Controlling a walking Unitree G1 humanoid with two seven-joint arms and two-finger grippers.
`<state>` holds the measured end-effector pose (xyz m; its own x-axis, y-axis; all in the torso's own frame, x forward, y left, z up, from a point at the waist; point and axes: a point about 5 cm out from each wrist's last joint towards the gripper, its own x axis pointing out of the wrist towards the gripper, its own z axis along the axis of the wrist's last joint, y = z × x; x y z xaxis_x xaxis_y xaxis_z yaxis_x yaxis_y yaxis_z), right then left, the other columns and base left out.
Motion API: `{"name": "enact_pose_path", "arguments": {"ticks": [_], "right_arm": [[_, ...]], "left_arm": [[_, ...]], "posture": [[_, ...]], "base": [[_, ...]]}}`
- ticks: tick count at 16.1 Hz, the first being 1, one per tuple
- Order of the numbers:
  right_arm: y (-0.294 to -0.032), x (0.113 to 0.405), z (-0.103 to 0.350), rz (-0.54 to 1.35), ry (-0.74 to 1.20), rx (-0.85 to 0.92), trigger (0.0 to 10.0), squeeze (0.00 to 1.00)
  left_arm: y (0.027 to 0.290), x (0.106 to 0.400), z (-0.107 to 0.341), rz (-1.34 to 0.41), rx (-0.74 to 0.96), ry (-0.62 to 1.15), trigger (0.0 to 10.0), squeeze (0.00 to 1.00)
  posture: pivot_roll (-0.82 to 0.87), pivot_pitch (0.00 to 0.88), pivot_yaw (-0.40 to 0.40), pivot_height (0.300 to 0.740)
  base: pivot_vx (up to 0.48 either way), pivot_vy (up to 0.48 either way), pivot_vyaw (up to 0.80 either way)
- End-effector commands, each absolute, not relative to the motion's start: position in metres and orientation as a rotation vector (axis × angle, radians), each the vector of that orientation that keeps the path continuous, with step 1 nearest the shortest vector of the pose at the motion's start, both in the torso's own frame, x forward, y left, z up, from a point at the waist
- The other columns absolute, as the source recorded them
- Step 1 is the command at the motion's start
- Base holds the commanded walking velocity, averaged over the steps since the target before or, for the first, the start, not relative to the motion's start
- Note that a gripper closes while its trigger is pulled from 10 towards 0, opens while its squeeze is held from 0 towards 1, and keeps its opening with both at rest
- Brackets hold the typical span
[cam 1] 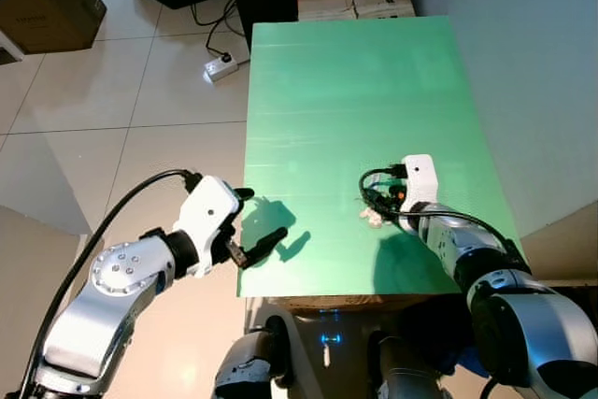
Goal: Hang keys on a hook
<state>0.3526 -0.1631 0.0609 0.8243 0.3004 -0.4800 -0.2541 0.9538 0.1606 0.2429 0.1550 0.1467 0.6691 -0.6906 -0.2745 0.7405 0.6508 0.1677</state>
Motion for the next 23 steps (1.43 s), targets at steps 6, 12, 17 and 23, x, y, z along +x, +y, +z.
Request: {"name": "enact_pose_path", "arguments": {"ticks": [6, 12, 17, 23], "right_arm": [[-0.162, 0.342, 0.047, 0.304, 0.562, 0.136, 0.0, 0.0], [-0.165, 0.342, 0.047, 0.305, 0.556, 0.146, 0.0, 0.0], [-0.17, 0.342, 0.049, 0.297, 0.53, 0.174, 0.0, 0.0], [-0.176, 0.349, 0.063, 0.247, 0.368, 0.241, 0.0, 0.0]], "left_arm": [[0.157, 0.241, 0.145, -0.824, 0.279, 0.204, 10.0, 0.0], [0.157, 0.242, 0.145, -0.828, 0.283, 0.201, 10.0, 0.0], [0.152, 0.242, 0.143, -0.837, 0.28, 0.199, 10.0, 0.0], [0.148, 0.25, 0.141, -0.801, 0.278, 0.165, 10.0, 0.0]], "posture": [[0.06, 0.301, 0.123, 0.74], [0.06, 0.288, 0.128, 0.74], [0.04, 0.277, 0.131, 0.74], [0.0, 0.187, 0.119, 0.74]], "base": [[0.0, 0.0, 0.0], [0.0, 0.0, 0.0], [0.0, 0.0, 0.0], [0.0, 0.0, 0.0]]}}
